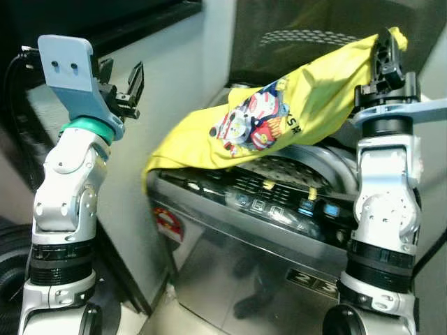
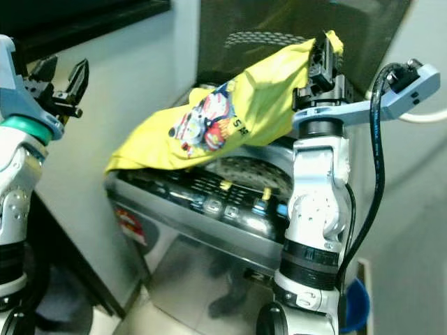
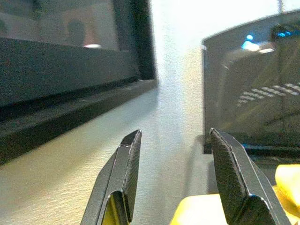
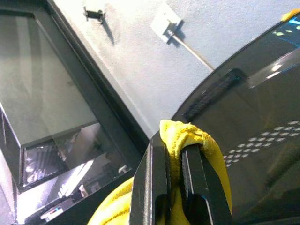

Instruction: Clothes washing

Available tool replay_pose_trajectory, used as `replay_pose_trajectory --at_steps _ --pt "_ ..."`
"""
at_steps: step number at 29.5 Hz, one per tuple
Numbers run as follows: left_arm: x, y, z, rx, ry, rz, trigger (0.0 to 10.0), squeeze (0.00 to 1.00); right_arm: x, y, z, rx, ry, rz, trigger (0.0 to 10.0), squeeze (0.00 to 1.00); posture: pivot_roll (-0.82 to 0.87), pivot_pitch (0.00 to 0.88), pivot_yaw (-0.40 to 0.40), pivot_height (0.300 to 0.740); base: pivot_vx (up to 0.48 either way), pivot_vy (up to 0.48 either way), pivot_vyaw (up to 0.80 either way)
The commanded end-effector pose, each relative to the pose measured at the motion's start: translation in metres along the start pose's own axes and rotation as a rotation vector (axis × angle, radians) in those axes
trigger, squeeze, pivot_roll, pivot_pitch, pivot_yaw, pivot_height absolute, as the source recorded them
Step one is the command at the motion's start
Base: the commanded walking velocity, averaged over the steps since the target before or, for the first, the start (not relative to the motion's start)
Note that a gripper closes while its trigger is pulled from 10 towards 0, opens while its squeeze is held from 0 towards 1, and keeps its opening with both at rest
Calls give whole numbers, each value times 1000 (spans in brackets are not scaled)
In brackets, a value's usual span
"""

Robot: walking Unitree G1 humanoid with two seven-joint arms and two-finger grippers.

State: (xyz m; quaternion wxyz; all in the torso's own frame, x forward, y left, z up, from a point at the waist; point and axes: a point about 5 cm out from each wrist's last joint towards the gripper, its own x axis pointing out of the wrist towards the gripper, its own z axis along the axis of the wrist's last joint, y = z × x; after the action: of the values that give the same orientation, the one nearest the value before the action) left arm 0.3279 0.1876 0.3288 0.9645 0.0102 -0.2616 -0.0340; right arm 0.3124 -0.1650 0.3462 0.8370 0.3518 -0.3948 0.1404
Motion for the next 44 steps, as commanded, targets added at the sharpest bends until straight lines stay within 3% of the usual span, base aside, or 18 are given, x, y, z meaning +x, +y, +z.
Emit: replay_pose_trajectory --at_steps 1,14,18,21,32,39,42,44 --pt "-2 2 -1 5 3 9 10000 0 -1 2 0 11 3 20 10000 0 117 0 69 740 0 0 -800" --pt "-6 3 -4 0 14 27 10000 0 1 6 -4 29 21 51 10000 0 125 0 57 740 0 0 -800" --pt "-7 5 -6 -7 22 40 10000 0 0 2 -8 -41 43 35 10000 0 126 0 52 740 0 0 -400" --pt "-8 6 -8 -25 29 54 10000 0 -3 -2 -18 -156 87 24 10000 0 126 2 49 740 0 140 0" --pt "-9 5 -7 -34 25 56 10000 0 -5 -4 -24 -191 118 25 10000 0 123 4 46 740 0 464 0" --pt "-8 3 -7 -20 23 39 10000 0 -6 -4 -26 -210 114 24 10000 0 120 3 53 740 0 0 0" --pt "-7 1 -7 -19 23 30 10000 0 -7 -5 -26 -241 114 26 10000 0 119 3 57 740 0 0 0" --pt "-7 0 -7 -16 23 25 10000 0 -8 -3 -26 -317 116 57 10000 0 118 4 60 740 0 0 0"
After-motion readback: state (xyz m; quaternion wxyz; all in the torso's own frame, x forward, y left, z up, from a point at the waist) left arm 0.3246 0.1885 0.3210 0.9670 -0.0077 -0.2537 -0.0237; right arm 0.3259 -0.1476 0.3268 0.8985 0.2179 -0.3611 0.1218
